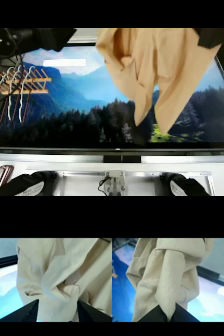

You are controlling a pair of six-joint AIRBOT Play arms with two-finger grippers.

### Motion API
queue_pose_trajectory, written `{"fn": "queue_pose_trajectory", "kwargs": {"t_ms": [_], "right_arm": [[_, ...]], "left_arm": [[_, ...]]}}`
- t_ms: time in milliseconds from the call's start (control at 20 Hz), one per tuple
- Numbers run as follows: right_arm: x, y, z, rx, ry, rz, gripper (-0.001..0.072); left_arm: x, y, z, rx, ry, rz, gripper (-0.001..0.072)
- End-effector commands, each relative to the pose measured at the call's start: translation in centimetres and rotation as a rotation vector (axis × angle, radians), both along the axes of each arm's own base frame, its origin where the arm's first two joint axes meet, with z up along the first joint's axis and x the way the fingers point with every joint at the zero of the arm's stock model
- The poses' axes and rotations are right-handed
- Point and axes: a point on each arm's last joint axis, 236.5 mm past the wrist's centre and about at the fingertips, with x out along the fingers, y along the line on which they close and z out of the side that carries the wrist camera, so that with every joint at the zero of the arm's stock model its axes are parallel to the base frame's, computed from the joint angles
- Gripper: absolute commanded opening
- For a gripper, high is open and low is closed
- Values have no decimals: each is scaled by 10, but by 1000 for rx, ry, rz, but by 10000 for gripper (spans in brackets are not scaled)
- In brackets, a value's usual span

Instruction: Fold the shirts.

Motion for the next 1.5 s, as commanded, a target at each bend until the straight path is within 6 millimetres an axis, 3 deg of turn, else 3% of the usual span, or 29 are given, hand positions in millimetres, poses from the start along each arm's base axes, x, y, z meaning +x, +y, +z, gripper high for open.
{"fn": "queue_pose_trajectory", "kwargs": {"t_ms": [0,250,350,600,850,1200,1450], "right_arm": [[19,-43,38,-12,-164,-195,56],[29,-120,53,-88,-238,-517,55],[25,-157,56,-120,-246,-673,56],[7,-219,55,-164,-233,-906,55],[-28,-311,47,-51,-196,-1149,55],[-95,-400,48,-14,-207,-1408,55],[-140,-447,46,21,-225,-1554,55]], "left_arm": [[1,4,3,3,-7,8,575],[-2,3,-3,17,11,-5,575],[-2,2,-5,22,18,-8,575],[3,1,-12,28,31,-6,575],[7,0,-17,31,41,-7,575],[7,0,-18,32,43,-7,575],[7,0,-18,32,44,-7,575]]}}
